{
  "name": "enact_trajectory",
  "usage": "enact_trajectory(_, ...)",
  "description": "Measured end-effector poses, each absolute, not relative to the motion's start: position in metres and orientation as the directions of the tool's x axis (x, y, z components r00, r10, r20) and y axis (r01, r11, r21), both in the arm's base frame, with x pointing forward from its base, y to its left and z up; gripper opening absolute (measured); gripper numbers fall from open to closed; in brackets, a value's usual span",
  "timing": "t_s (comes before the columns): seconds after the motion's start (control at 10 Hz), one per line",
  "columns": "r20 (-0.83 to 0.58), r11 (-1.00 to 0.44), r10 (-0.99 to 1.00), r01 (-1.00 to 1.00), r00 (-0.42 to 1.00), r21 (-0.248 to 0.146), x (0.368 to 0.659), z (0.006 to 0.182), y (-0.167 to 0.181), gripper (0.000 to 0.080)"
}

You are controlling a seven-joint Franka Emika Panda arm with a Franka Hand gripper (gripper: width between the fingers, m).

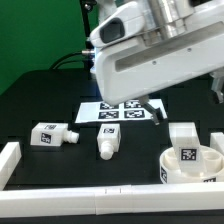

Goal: Assemble stool

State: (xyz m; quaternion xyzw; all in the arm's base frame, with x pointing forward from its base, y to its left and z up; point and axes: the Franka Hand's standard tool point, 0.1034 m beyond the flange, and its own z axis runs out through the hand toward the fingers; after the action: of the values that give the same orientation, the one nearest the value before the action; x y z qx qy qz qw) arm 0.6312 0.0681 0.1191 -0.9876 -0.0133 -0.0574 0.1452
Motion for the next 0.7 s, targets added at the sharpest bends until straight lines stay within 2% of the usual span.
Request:
enact_trajectory(0.2,0.135,-0.958,0.069,0.104,0.988,-0.267,0.632,0.119,0.068,0.0649)
enact_trajectory(0.3,0.157,-0.95,0.171,0.205,0.973,-0.234,0.634,0.119,0.069,0.0649)
enact_trajectory(0.5,0.186,-0.86,0.475,0.499,0.86,-0.11,0.639,0.116,0.076,0.0649)
enact_trajectory(0.6,0.176,-0.807,0.567,0.586,0.805,-0.076,0.637,0.111,0.082,0.0649)
enact_trajectory(0.7,0.178,-0.765,0.622,0.64,0.762,-0.066,0.636,0.109,0.079,0.0649)
